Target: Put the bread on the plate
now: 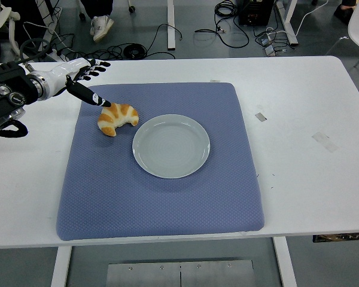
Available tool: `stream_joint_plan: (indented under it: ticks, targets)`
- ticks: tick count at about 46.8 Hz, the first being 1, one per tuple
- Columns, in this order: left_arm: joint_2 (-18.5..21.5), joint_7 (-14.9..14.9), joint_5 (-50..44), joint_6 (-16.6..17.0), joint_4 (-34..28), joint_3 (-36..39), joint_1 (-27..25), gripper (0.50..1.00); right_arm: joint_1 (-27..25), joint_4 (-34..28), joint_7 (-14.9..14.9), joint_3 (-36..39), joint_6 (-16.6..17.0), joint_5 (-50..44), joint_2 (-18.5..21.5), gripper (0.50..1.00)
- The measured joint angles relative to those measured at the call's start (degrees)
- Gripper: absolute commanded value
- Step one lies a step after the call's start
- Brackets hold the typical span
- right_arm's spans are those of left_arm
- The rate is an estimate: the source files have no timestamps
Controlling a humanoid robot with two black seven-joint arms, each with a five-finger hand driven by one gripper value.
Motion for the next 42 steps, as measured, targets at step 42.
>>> stream_joint_plan:
  ticks: [42]
  targets:
    - [-1.0, 2.4, -0.1, 1.1, -1.3, 3.9, 1.5, 0.934, 0.0, 0.0, 0.0, 0.0, 0.0, 0.0, 0.0, 1.000]
